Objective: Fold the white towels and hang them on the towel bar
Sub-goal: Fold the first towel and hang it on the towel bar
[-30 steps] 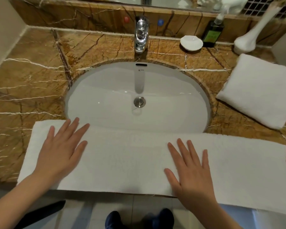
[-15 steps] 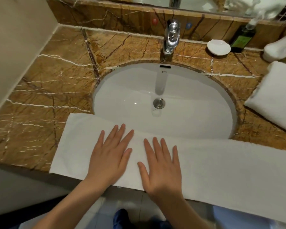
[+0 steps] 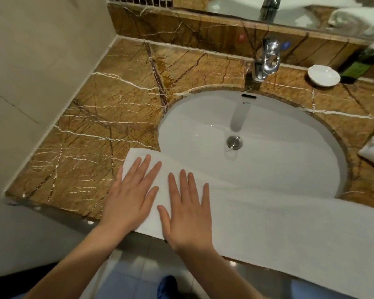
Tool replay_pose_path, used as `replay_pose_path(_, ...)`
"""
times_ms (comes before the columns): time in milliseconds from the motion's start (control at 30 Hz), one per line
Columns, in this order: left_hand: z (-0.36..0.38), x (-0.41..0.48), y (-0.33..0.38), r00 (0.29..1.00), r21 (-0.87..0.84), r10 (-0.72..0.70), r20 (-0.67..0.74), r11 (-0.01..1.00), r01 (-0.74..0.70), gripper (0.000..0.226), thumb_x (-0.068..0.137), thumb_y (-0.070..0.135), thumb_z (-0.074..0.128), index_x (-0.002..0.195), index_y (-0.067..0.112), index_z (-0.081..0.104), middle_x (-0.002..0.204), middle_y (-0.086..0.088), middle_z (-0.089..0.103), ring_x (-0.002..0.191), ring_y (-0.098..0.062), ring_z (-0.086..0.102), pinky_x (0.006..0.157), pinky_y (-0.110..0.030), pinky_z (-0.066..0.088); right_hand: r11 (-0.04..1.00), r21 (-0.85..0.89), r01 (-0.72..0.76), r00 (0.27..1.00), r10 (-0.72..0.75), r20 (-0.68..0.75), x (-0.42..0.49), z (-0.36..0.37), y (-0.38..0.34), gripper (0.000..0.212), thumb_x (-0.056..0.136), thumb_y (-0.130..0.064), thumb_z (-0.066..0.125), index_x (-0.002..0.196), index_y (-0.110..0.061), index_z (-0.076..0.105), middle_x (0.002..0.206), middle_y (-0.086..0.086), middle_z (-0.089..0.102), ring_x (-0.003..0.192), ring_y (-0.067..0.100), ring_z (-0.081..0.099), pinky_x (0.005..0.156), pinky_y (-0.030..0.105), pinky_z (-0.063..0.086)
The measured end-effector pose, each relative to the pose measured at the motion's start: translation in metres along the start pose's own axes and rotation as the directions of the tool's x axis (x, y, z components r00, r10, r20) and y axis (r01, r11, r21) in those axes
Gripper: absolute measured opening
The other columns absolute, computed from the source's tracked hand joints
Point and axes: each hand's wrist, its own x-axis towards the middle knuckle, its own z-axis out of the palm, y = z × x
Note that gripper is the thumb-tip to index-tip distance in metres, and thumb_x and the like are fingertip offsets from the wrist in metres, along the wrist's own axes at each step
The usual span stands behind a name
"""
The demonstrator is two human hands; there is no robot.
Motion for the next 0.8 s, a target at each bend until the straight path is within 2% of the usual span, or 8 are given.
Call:
replay_pose_path(167, -0.003, -0.001, 0.003, 1.000, 0.028, 0.002, -0.004, 1.000, -0.002, 0.059, 0.095, 0.049, 0.010, 0.151, 0.033, 0.007, 0.159, 0.006, 0.004, 0.146, -0.012, -0.004, 0.118, -0.040, -0.007, 1.000, 0.017, 0.024, 0.999, -0.024, -0.027, -0.005, -0.008, 0.007, 0.065, 0.096, -0.053, 0.010, 0.153, -0.023, -0.002, 0.159, 0.002, -0.011, 0.146, 0.022, -0.017, 0.114, 0.053, -0.018)
replay_pose_path(267, -0.011, 0.002, 0.015, 0.997, -0.001, 0.078, -0.003, 0.997, -0.078, 0.058, 0.096, 0.046, 0.018, 0.151, 0.027, 0.017, 0.158, 0.003, 0.012, 0.146, -0.015, 0.005, 0.118, -0.039, -0.005, 0.991, 0.052, -0.122, 0.988, 0.126, -0.085, -0.018, -0.015, 0.020, 0.067, 0.094, -0.056, 0.000, 0.152, -0.023, -0.003, 0.159, 0.000, -0.009, 0.147, 0.021, -0.013, 0.116, 0.050, -0.009)
replay_pose_path(367, -0.010, 0.006, 0.026, 0.978, -0.033, 0.204, 0.029, 0.979, -0.203, 0.056, 0.097, 0.046, 0.018, 0.151, 0.030, 0.016, 0.158, 0.005, 0.009, 0.146, -0.014, 0.005, 0.118, -0.040, -0.002, 0.971, 0.024, -0.239, 0.969, 0.240, -0.054, -0.028, -0.012, 0.034, 0.067, 0.089, -0.059, -0.010, 0.145, -0.026, -0.022, 0.159, 0.000, -0.016, 0.144, 0.020, -0.022, 0.115, 0.048, -0.015)
replay_pose_path(400, -0.007, 0.007, 0.027, 0.974, -0.038, 0.223, 0.040, 0.974, -0.221, 0.056, 0.097, 0.046, 0.017, 0.151, 0.031, 0.015, 0.158, 0.006, 0.007, 0.146, -0.013, 0.003, 0.117, -0.040, -0.002, 0.967, 0.026, -0.255, 0.966, 0.256, -0.044, -0.028, -0.011, 0.035, 0.068, 0.086, -0.060, -0.013, 0.145, -0.027, -0.023, 0.159, 0.000, -0.014, 0.145, 0.020, -0.021, 0.115, 0.048, -0.015)
replay_pose_path(500, -0.002, 0.010, 0.025, 0.973, -0.029, 0.224, 0.054, 0.974, -0.223, 0.055, 0.097, 0.046, 0.015, 0.150, 0.033, 0.012, 0.158, 0.007, 0.005, 0.146, -0.012, 0.000, 0.118, -0.040, 0.000, 0.962, 0.055, -0.266, 0.962, 0.269, -0.048, -0.027, -0.011, 0.034, 0.075, 0.084, -0.062, -0.016, 0.150, -0.027, -0.011, 0.161, -0.001, -0.002, 0.148, 0.021, -0.007, 0.116, 0.047, -0.015)
replay_pose_path(700, -0.003, 0.008, 0.029, 0.976, -0.010, 0.201, 0.086, 0.980, -0.201, 0.057, 0.095, 0.050, 0.009, 0.150, 0.034, 0.011, 0.159, 0.007, 0.004, 0.146, -0.009, -0.005, 0.119, -0.040, -0.002, 0.970, 0.106, -0.217, 0.974, 0.223, -0.044, -0.029, -0.018, 0.038, 0.065, 0.096, -0.053, 0.008, 0.153, -0.021, 0.009, 0.160, 0.003, 0.015, 0.148, 0.022, 0.008, 0.117, 0.047, -0.008)
replay_pose_path(767, -0.009, 0.008, 0.037, 0.979, -0.024, 0.188, 0.074, 0.982, -0.187, 0.060, 0.094, 0.050, 0.009, 0.149, 0.030, 0.022, 0.158, 0.006, 0.012, 0.146, -0.010, 0.000, 0.119, -0.037, -0.005, 0.978, 0.166, -0.130, 0.989, 0.139, -0.041, -0.035, -0.026, 0.046, 0.058, 0.099, -0.046, 0.016, 0.153, -0.024, 0.010, 0.160, 0.000, 0.013, 0.148, 0.017, 0.004, 0.118, 0.042, -0.009)
replay_pose_path(800, -0.014, 0.010, 0.043, 0.980, -0.046, 0.189, 0.060, 0.981, -0.186, 0.059, 0.094, 0.049, 0.013, 0.147, 0.028, 0.031, 0.156, 0.004, 0.022, 0.146, -0.012, 0.009, 0.119, -0.037, -0.002, 0.973, 0.209, -0.102, 0.991, 0.117, -0.060, -0.041, -0.033, 0.054, 0.055, 0.100, -0.042, 0.022, 0.152, -0.025, 0.016, 0.160, -0.002, 0.017, 0.148, 0.015, 0.006, 0.119, 0.039, -0.005)
